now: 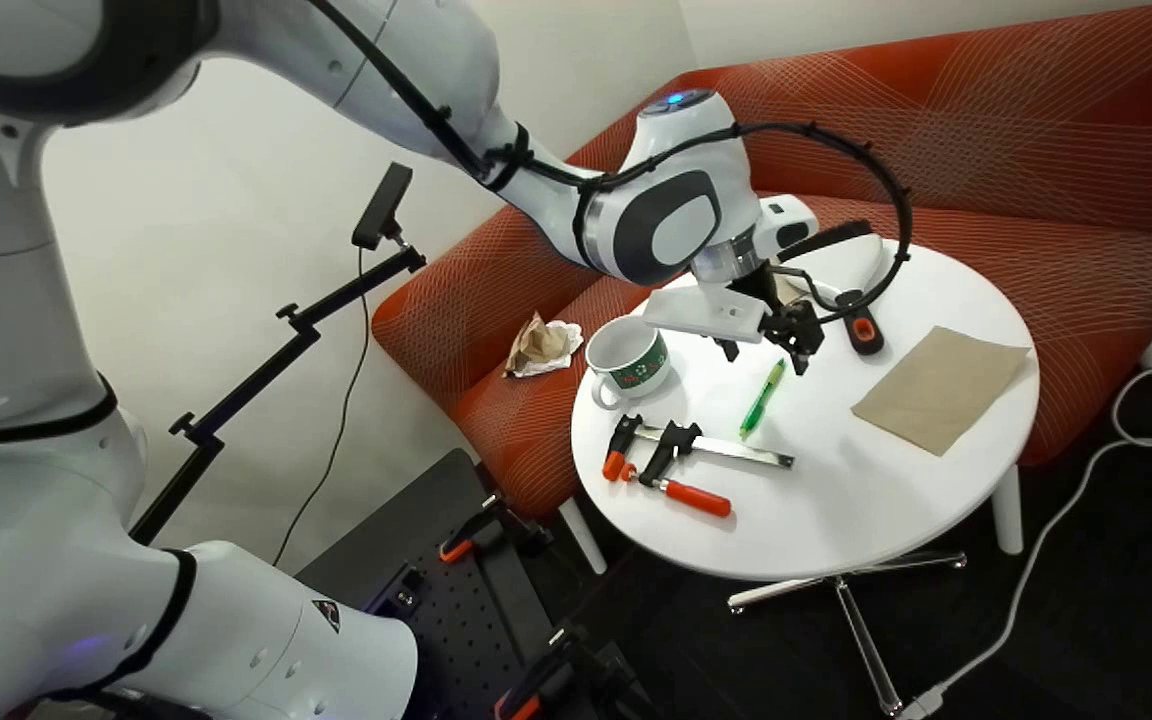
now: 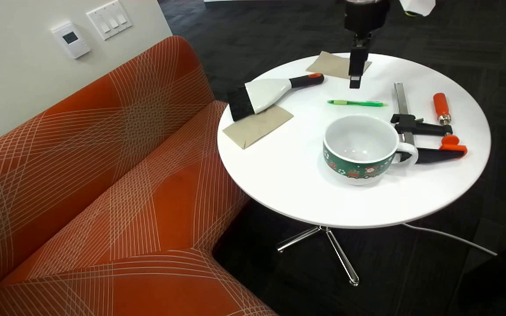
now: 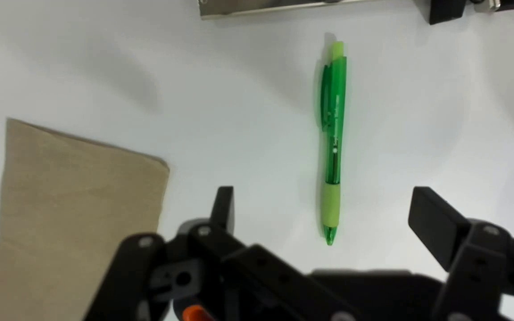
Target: Pick up the pen from the table and put it in the mug cup.
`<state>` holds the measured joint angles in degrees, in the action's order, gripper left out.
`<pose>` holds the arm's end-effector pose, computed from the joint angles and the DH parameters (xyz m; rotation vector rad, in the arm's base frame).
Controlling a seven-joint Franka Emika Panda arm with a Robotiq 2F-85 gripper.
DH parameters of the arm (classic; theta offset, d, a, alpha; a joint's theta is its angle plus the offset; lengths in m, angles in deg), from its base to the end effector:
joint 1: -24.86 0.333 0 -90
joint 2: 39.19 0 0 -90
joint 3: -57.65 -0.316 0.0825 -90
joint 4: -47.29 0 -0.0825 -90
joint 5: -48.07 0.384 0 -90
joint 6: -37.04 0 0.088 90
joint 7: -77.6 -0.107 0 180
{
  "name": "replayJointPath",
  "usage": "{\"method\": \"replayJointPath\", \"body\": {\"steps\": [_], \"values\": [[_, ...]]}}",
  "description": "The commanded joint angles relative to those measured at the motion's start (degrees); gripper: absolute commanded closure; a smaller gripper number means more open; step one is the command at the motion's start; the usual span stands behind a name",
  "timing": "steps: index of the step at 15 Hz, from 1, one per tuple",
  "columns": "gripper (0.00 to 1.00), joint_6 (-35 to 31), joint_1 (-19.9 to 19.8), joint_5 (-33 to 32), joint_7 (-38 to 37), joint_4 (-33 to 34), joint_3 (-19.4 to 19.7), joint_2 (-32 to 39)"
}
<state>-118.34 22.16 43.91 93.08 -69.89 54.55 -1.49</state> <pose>0.5853 0.0073 0.1143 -3.0974 -0.5183 -0.0169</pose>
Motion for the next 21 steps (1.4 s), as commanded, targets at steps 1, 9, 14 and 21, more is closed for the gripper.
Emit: {"method": "replayJointPath", "body": {"steps": [1,9,14,21], "values": [[0.0,1.3,-1.4,0.2,1.2,4.0,-1.6,3.3],[0.0,1.4,-0.6,-0.4,0.1,7.9,-1.2,8.3],[0.32,1.4,-0.5,-0.5,-0.1,9.1,-1.1,10.0],[0.88,1.5,-0.4,-0.5,-0.7,10.0,-0.6,10.1]]}}
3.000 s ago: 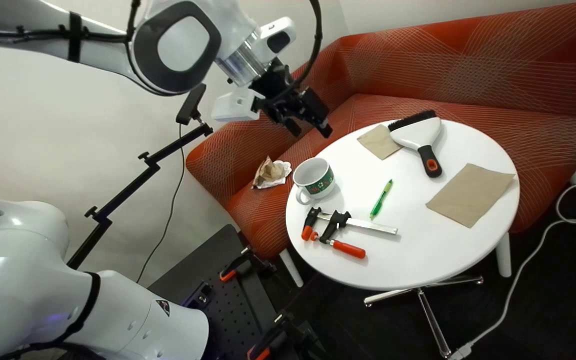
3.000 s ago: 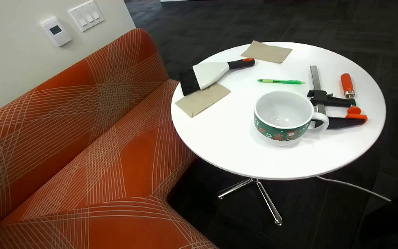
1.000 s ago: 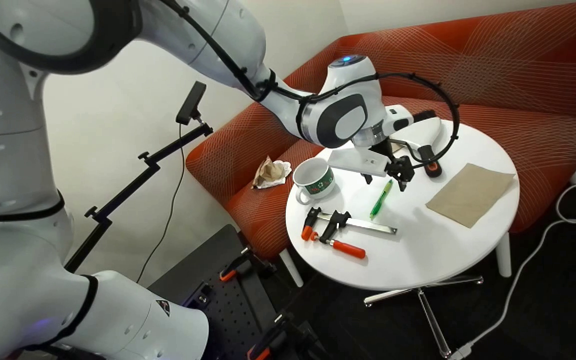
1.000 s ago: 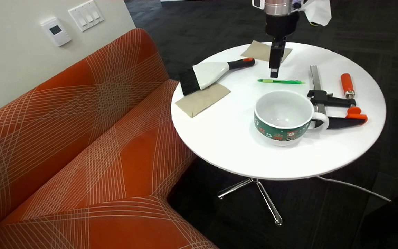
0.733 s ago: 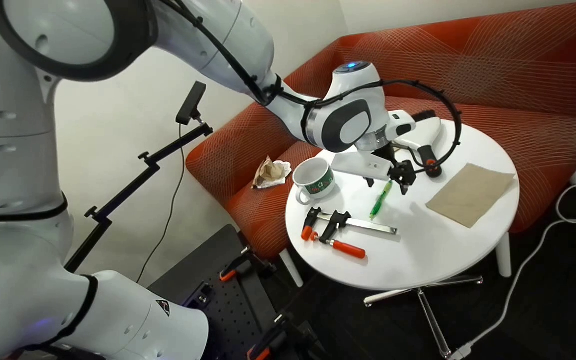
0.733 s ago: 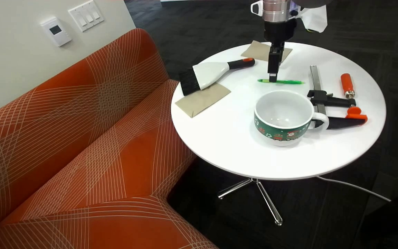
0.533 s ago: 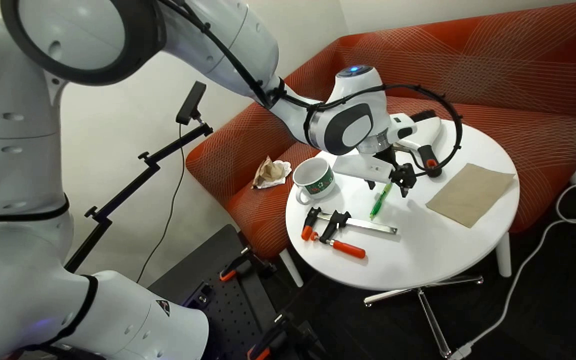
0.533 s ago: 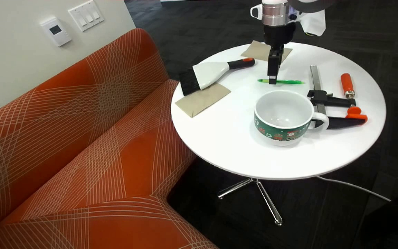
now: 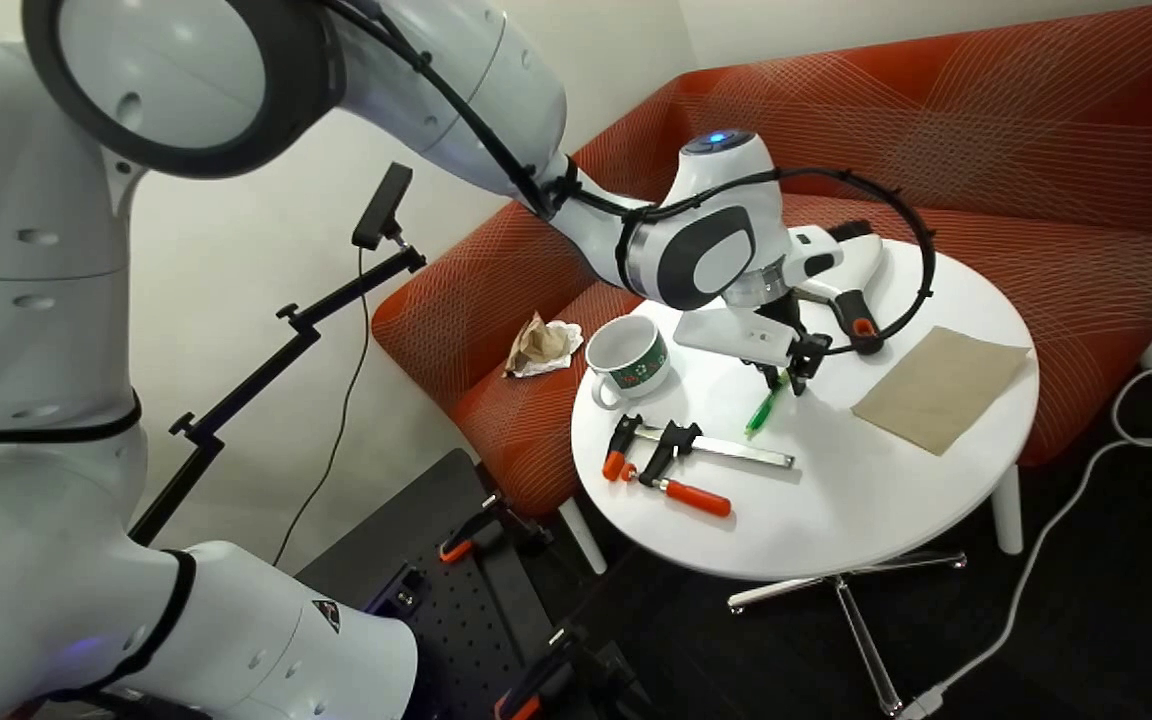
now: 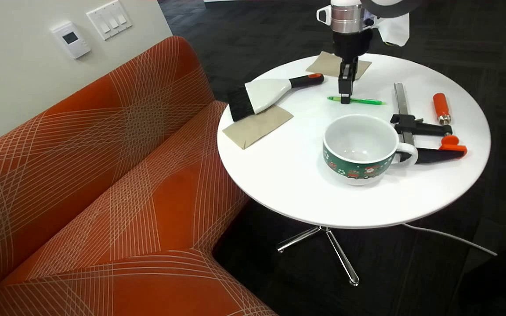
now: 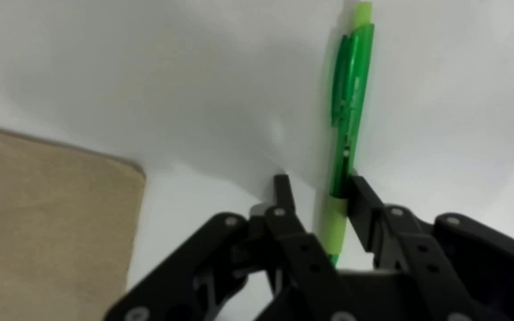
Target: Pick up the pen from the table and put it in the mug cup.
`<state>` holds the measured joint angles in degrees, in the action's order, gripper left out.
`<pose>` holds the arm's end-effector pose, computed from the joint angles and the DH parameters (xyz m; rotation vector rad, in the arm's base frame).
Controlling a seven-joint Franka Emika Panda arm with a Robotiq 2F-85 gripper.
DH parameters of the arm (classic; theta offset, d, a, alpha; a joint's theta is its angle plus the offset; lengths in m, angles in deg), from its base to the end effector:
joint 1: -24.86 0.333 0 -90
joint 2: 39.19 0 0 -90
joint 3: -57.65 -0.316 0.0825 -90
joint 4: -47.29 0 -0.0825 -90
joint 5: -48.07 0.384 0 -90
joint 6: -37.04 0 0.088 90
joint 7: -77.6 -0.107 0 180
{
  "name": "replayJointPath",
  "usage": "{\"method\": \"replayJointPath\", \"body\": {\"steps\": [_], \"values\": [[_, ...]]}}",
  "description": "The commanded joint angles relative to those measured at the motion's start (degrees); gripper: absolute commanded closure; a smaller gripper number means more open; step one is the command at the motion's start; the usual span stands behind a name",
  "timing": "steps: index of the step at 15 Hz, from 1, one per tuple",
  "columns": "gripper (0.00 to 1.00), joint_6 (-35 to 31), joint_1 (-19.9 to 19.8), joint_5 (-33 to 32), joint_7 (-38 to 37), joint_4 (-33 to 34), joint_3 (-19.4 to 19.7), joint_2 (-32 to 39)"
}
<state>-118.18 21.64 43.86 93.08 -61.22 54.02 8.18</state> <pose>0.6077 0.0071 0.0625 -3.0834 -0.5040 0.0103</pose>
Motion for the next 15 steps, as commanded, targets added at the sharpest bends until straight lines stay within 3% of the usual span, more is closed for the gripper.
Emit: {"method": "replayJointPath", "body": {"steps": [1,3,9,15], "values": [[0.95,1.5,0.3,-0.4,-0.9,1.2,0.0,0.2],[1.0,1.6,1.0,-0.5,-2.0,0.5,0.6,-0.7],[0.97,0.5,0.6,-0.2,-0.8,-8.3,-1.6,-11.5],[0.97,0.0,-0.7,2.2,4.7,-17.7,-9.0,-24.8]]}}
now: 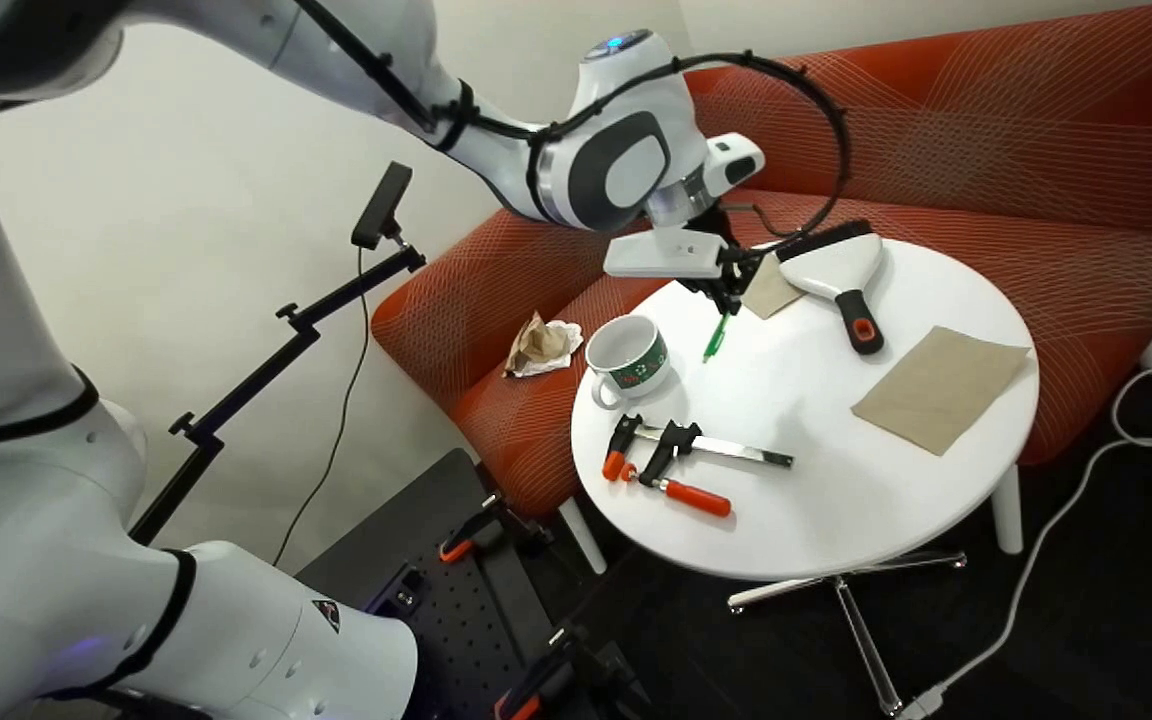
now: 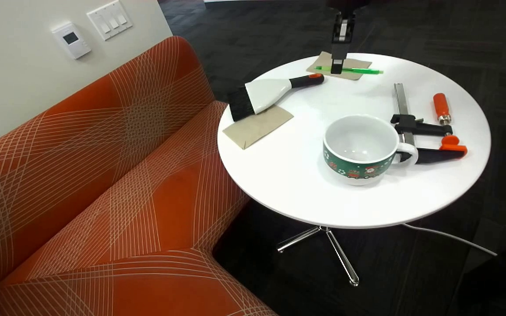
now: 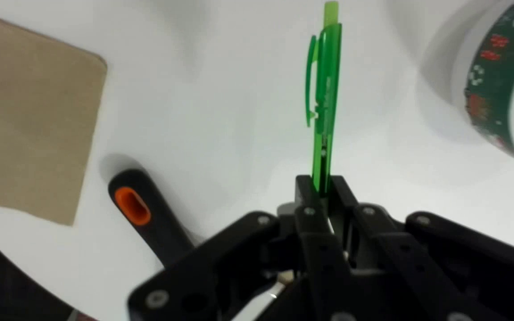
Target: Pick up the pen from the table and put it in the mug cup.
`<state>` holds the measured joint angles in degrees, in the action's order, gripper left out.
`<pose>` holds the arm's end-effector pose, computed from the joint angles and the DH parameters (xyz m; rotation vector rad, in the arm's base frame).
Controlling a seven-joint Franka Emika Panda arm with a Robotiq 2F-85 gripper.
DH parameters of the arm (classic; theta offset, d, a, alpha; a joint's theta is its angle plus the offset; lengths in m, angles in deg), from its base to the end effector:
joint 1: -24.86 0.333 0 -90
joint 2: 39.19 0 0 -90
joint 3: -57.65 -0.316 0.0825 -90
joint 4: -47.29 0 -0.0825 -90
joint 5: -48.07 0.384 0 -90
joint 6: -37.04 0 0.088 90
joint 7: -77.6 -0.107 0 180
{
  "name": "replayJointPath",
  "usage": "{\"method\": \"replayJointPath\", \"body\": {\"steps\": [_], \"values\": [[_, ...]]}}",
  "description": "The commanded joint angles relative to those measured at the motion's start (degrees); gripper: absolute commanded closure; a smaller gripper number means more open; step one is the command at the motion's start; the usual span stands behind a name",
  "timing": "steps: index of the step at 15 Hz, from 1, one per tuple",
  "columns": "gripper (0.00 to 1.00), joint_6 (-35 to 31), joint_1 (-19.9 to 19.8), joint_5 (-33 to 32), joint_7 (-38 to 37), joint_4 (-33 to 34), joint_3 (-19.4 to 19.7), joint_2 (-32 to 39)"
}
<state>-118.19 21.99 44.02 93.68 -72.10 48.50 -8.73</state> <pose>0.5904 0.0670 0.1786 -3.0290 -0.6570 -0.1644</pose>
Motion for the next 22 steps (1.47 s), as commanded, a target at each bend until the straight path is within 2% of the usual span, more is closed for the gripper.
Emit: {"method": "replayJointPath", "body": {"steps": [1,5,8,11,12,16,22], "values": [[0.97,-0.1,-1.6,3.2,6.4,-8.0,-5.5,-9.5],[0.97,0.1,-5.6,13.7,22.3,-10.5,-15.3,-13.5],[0.97,1.6,-12.1,22.3,35.7,-9.8,-24.8,-13.0],[0.97,3.8,-16.2,28.4,48.3,-9.6,-29.9,-12.4],[0.97,5.0,-13.9,31.1,52.6,-9.3,-27.5,-12.7],[0.97,10.1,-12.7,35.9,66.0,-8.6,-24.7,-11.7],[0.97,18.1,-8.4,41.3,80.0,-7.1,-17.1,-10.1]]}}
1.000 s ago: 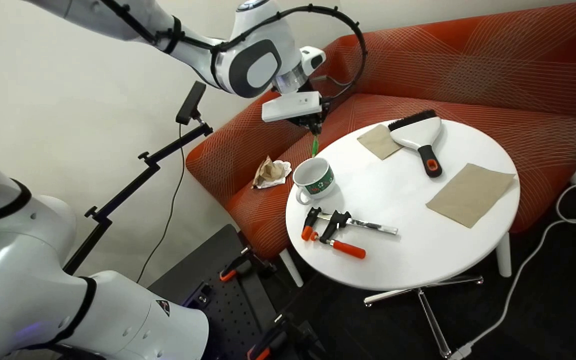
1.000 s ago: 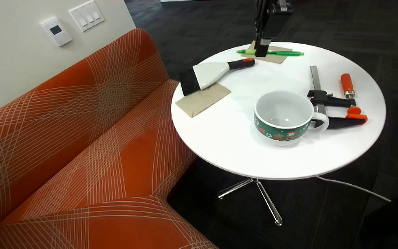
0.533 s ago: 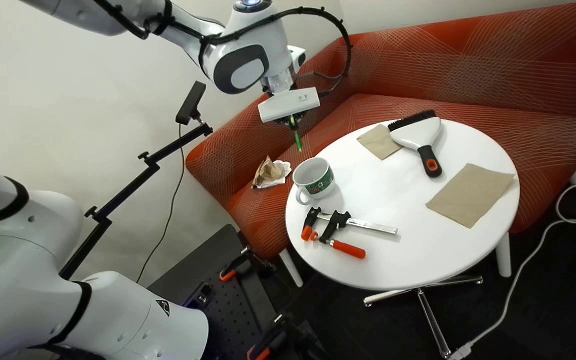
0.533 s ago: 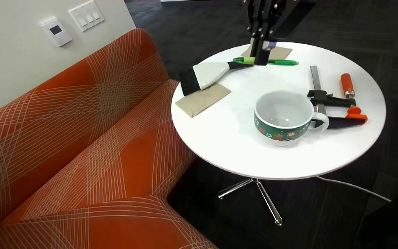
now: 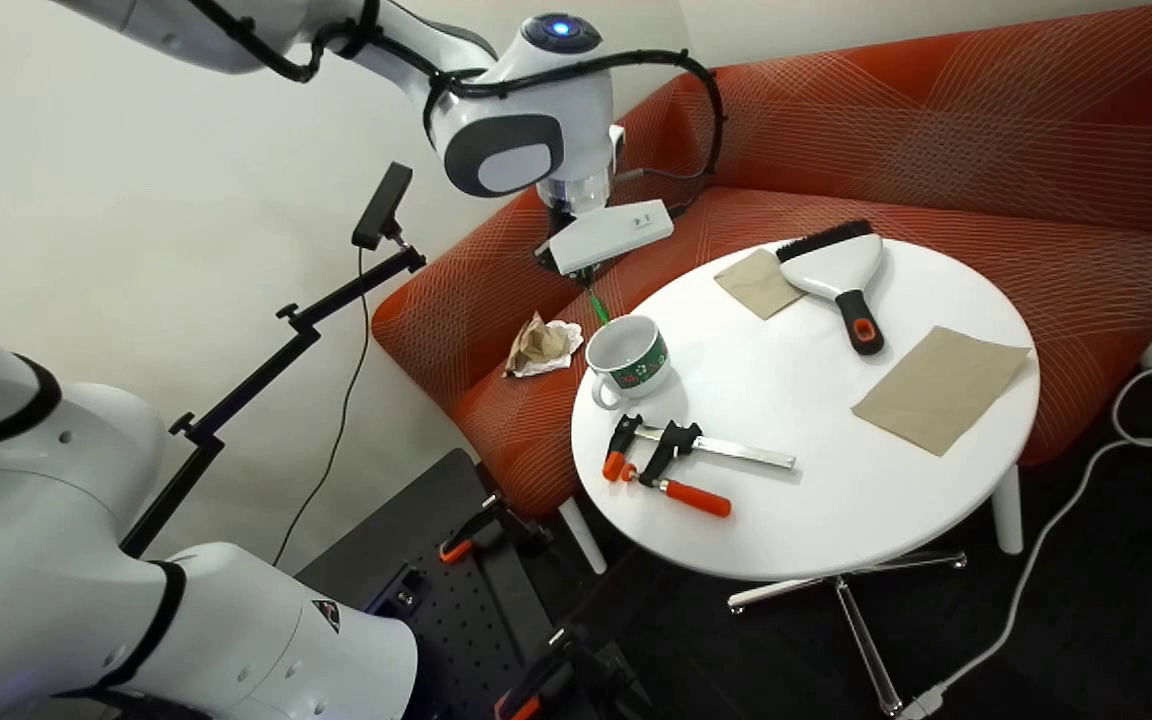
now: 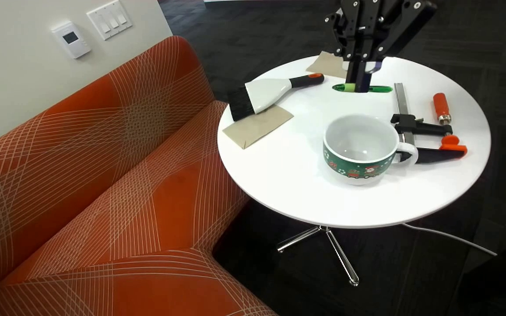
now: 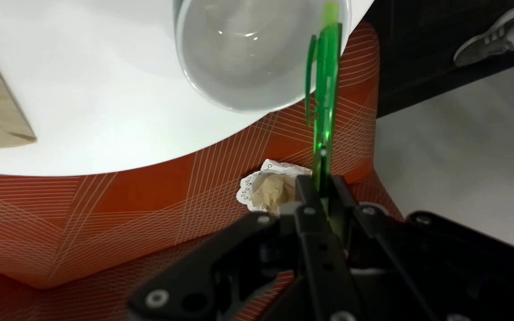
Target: Pick up the pen from the table and put it in the mug cup.
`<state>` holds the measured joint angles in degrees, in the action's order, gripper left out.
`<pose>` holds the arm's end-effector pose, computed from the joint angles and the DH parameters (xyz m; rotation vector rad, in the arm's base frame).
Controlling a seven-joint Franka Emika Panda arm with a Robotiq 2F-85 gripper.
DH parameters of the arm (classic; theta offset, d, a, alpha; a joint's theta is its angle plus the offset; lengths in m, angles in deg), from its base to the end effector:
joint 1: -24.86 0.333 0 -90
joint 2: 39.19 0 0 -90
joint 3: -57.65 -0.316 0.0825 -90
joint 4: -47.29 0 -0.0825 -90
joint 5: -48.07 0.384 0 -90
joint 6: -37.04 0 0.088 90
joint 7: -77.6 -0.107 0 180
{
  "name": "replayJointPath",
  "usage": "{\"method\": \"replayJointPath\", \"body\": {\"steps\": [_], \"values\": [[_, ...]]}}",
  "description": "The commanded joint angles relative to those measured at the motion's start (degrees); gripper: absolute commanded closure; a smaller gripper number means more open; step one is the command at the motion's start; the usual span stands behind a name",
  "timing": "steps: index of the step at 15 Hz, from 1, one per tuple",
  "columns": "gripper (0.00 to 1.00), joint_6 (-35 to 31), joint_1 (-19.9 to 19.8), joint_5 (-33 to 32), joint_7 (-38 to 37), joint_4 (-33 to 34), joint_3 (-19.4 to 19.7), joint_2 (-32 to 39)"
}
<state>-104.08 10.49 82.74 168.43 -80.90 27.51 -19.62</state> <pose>0.5172 0.1492 0.2303 -2.0700 -1.6454 -0.3209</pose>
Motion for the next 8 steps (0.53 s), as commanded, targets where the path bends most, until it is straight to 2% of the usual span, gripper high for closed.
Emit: {"method": "replayJointPath", "body": {"steps": [1,6,8], "values": [[0.97,5.1,4.0,3.0,6.6,2.1,5.2,1.3],[0.97,8.3,7.6,4.8,11.1,4.2,9.3,3.8],[0.97,7.3,8.8,5.8,11.0,4.8,9.9,4.2]]}}
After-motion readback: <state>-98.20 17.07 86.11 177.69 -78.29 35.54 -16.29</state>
